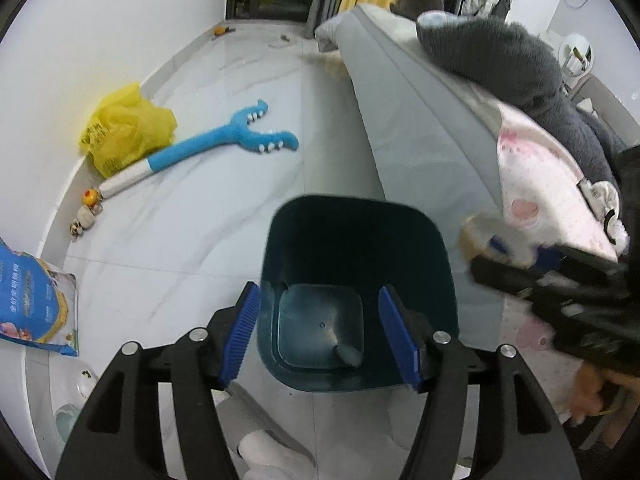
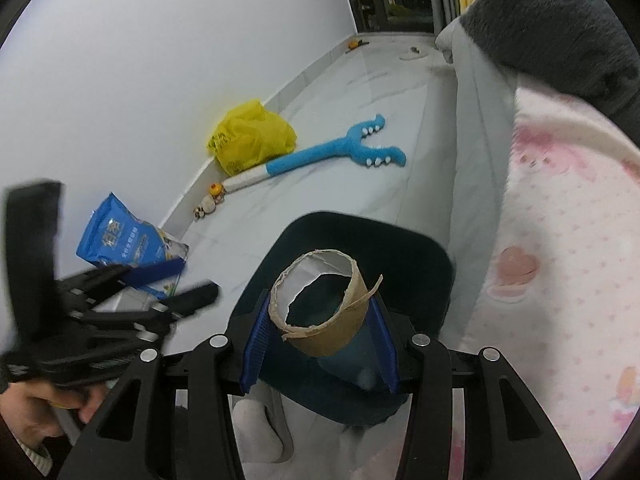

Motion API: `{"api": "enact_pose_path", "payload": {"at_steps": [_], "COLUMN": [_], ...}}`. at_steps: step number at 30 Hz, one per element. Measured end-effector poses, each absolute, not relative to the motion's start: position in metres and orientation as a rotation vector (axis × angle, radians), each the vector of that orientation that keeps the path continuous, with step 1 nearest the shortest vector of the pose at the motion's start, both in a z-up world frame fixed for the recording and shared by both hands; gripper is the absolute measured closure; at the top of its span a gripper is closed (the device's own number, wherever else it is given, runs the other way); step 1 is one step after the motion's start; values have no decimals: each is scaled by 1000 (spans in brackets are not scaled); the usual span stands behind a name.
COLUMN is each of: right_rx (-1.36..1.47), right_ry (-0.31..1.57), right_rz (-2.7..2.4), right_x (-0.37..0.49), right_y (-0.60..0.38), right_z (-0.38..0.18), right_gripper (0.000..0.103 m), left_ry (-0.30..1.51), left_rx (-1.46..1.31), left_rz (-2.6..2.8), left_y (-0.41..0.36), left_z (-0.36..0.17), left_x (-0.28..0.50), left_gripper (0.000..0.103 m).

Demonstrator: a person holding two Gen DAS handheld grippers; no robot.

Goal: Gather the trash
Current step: 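Lower the cardboard tape roll into the teal bin and open the right tool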

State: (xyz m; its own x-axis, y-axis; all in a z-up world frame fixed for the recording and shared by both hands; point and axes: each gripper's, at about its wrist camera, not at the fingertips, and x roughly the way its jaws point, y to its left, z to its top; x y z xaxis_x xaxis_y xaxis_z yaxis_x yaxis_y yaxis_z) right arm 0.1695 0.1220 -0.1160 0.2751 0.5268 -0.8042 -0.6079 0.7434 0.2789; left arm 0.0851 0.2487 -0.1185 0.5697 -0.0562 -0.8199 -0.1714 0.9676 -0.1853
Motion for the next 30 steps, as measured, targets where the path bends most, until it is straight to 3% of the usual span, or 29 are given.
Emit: {"api": "enact_pose_path", "payload": {"at_steps": [30], "right_rx": [-185], "right_ry": [1224], "right_rz": [701], "right_x": [174], "right_y": [173], "right_z": [-201], "right_gripper": [55], "left_ry": [732], "left_rx": [-205], "left_rz": [43], "left_y": [267], "left_z": [-37], "left_x": [54], "left_gripper": [57]}}
